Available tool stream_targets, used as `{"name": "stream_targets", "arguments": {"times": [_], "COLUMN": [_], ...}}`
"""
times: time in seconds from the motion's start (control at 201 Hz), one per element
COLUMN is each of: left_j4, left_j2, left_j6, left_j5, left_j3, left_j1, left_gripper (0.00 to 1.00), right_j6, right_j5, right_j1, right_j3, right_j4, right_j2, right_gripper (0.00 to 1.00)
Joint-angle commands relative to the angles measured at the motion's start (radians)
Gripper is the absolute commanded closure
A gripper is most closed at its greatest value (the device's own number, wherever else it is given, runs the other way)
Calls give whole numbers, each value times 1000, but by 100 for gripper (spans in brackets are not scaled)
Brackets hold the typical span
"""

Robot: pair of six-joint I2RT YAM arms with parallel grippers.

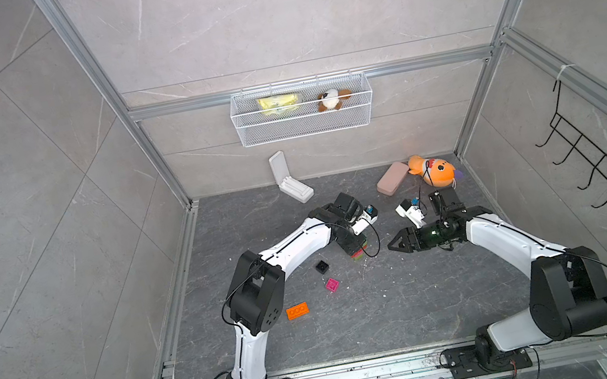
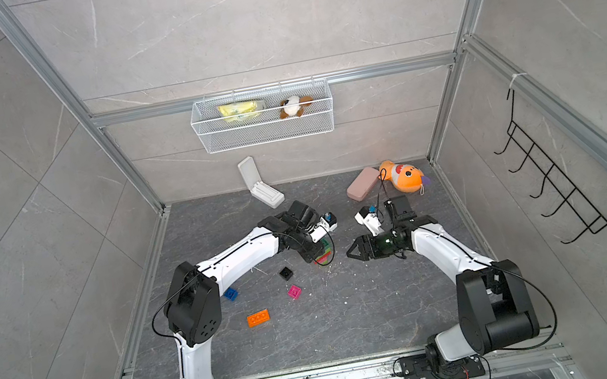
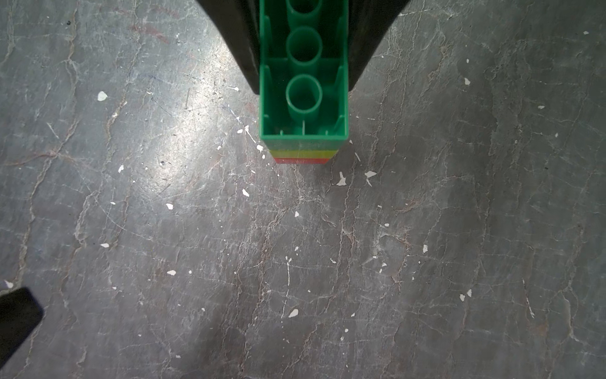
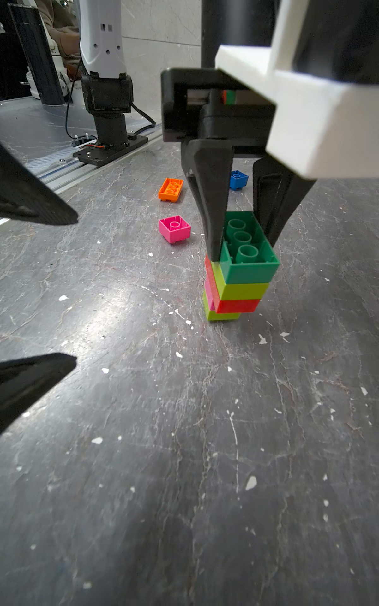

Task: Assemble a carrot with lego
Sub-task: Assemble the lego brick with the lego brick.

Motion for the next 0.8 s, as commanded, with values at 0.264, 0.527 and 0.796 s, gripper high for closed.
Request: {"name": "stream_targets", "arguments": {"times": [0.264,0.527,0.796], "left_j4": [-225,-229,-201], "left_j2": [82,64,36], "left_j6": [-11,23,28], "left_j5": [-83,-49,-12], "left_j3": [-50,68,85], "left_j1": [-4,1,10], "left_gripper": [66,53,46], "right_j6": [4,0,-1], "right_j5": [7,11,11], "right_j1": [0,-1,1], "right_j3": [2,1,1], "right_j4": [-8,-13,-11], "right_j2": [5,-1,5], "right_gripper": [35,35,35]}}
